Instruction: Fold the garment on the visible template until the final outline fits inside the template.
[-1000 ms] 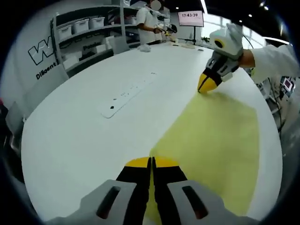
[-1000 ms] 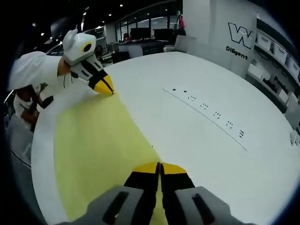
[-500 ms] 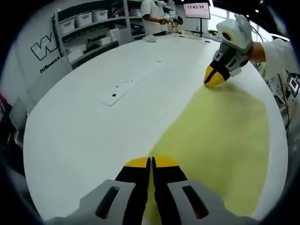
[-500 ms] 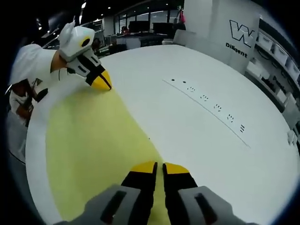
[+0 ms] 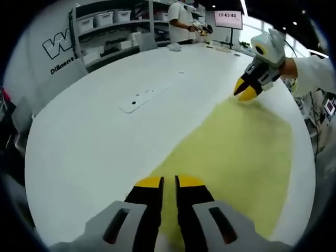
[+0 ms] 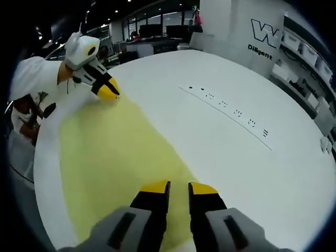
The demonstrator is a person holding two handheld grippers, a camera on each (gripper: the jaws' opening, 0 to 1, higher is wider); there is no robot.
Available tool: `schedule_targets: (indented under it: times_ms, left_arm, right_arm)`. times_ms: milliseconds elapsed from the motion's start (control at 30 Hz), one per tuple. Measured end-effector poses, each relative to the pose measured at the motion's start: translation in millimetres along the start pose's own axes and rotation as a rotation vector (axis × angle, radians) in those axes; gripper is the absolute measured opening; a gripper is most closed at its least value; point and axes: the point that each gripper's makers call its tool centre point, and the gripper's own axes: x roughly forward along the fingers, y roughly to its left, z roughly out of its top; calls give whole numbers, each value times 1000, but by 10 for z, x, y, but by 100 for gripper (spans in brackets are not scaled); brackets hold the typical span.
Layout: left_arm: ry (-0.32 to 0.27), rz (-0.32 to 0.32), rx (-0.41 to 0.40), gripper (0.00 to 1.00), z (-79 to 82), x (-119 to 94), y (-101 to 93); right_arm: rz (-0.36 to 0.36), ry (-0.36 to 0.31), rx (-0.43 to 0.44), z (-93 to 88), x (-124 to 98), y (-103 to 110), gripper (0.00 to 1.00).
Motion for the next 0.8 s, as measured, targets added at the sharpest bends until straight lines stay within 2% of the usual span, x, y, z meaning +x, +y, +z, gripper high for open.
schedule_targets:
  times_ms: [200,300,467,533,667,800]
  left_arm:
    - [3,3,-50,15,-66,-79,-58]
    - [-25,7,-94,16,-63,-131,-81]
    - [-61,35,-150,25,-63,-201,-86]
    - [-82,25,-188,26,-67,-229,-116]
    - [-90,31,-204,28,-127,-294,-164]
    - [-101,35,-206,29,-172,-378,-226]
  right_arm:
    - [8,-9,28,17,-44,101,22]
    - [5,-22,47,24,-69,168,28]
    - [-12,-44,81,23,-93,236,37]
    - [-13,-52,96,16,-103,263,40]
    - [-21,-61,115,-22,-151,315,45]
    - [-22,-78,145,-76,-218,371,46]
